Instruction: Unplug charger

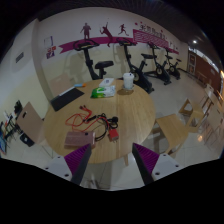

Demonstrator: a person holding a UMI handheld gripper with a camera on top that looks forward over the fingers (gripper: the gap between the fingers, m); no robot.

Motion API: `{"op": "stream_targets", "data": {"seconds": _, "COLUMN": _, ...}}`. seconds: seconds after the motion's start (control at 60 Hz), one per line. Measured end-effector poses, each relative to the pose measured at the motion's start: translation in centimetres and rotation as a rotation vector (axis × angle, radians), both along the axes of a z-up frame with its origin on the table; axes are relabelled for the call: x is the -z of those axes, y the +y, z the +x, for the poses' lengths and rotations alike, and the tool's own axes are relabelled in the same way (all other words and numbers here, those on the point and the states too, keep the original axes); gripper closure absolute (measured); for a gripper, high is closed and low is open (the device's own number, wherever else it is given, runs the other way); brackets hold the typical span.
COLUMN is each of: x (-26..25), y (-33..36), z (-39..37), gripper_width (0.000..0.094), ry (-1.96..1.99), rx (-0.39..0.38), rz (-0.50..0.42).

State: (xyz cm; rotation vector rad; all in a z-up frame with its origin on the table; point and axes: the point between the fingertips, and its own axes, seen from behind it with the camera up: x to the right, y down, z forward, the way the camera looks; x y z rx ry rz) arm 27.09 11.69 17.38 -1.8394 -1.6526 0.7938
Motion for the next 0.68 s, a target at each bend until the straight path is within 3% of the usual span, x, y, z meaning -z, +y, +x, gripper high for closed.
{"op": "stream_targets", "data": {"seconds": 0.167, "x": -4.5, "y": -1.7, "z": 6.8, "gripper_width": 0.0081, "ry": 0.006, "rx": -0.029, "rz": 0.014}}
{"op": "stream_targets", "data": {"seconds": 0.317, "x": -6.5, "y": -1.9, "z": 8.8, "gripper_width": 0.0082, "ry": 0.033, "rx": 0.002, "rz": 0.057}}
{"op": "stream_targets", "data": {"seconds": 0.5, "x": -6.7, "y": -1.9, "z": 8.6, "gripper_width": 0.0084, "ry": 0.054, "rx": 0.037, "rz": 0.057}}
{"op": "stream_targets", "data": {"seconds": 0.683, "x": -6.0, "y": -2.9, "z": 8.6, "gripper_width": 0.0082, "ry": 0.036, "rx": 0.022, "rz": 0.050}}
